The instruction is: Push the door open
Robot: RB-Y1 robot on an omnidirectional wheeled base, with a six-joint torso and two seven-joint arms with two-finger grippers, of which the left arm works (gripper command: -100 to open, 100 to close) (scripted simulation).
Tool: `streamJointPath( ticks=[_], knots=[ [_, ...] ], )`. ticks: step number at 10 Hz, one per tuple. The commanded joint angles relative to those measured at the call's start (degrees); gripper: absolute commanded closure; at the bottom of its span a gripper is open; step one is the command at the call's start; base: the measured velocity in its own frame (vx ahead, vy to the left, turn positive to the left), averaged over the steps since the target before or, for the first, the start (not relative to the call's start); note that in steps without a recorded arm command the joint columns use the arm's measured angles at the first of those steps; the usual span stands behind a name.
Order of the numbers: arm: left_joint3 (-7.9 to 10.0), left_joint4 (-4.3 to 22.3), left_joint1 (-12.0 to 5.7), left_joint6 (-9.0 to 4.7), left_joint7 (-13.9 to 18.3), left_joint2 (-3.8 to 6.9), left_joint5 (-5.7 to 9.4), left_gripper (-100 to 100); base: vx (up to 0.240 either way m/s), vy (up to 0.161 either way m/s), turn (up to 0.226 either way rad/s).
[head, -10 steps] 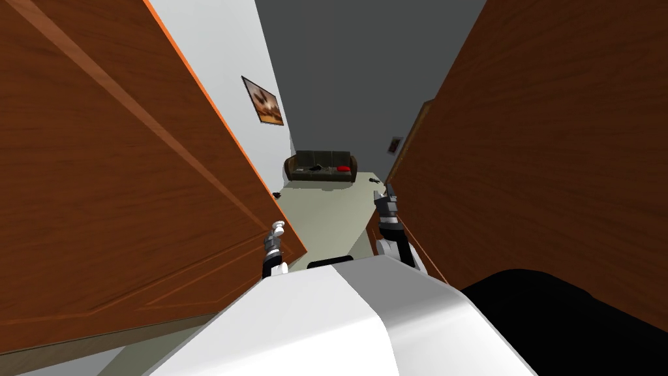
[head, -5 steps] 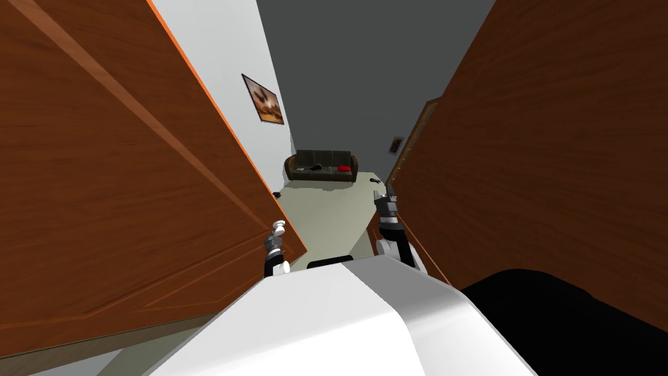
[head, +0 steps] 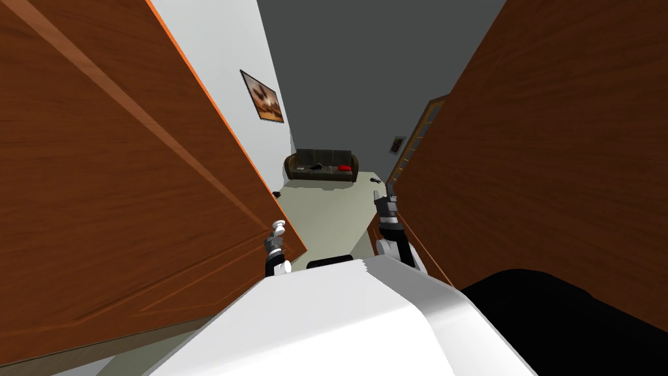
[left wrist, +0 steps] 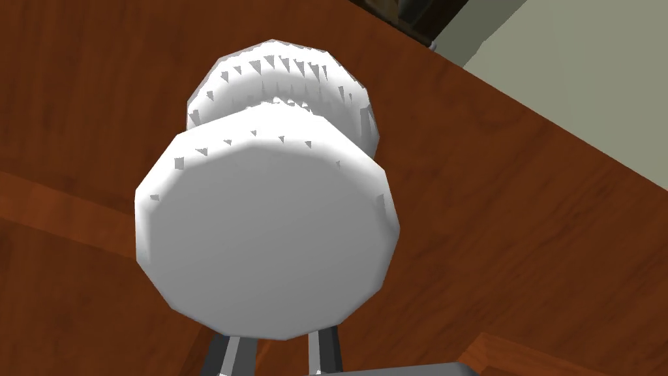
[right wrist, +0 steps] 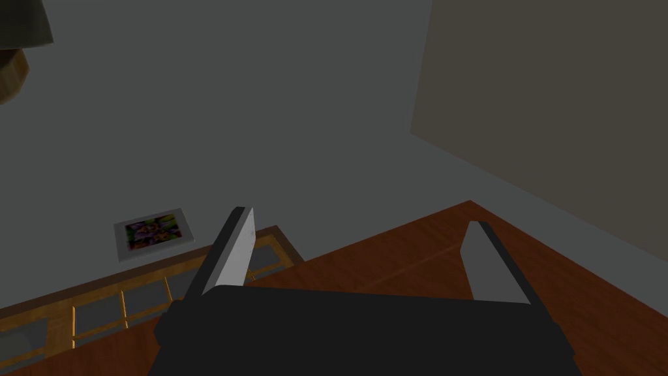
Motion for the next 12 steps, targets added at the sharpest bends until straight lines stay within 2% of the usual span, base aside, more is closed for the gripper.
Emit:
streamJointPath(
  ticks=[1, 2, 7, 8, 12],
  knots=[
    [0.20, 1.67, -2.12, -1.67, 2.43, 0.19, 0.06, 100, 0.037, 0.023, 0.005],
    [0.20, 1.67, -2.12, -1.67, 2.43, 0.19, 0.06, 100, 0.018, 0.012, -0.010],
    [1.48, 1.29, -2.75, -1.36, 10.76, -1.52, 0.98, 100, 0.034, 0.017, 0.007],
    [0.70, 0.26, -0.96, -0.18, 11.67, -2.04, 2.25, -100, -0.032, 0.000, -0.042],
    [-0.60, -0.85, -0.93, -0.55, 17.62, -2.78, 5.49, -100, -0.123, -0.012, -0.079]
  ],
)
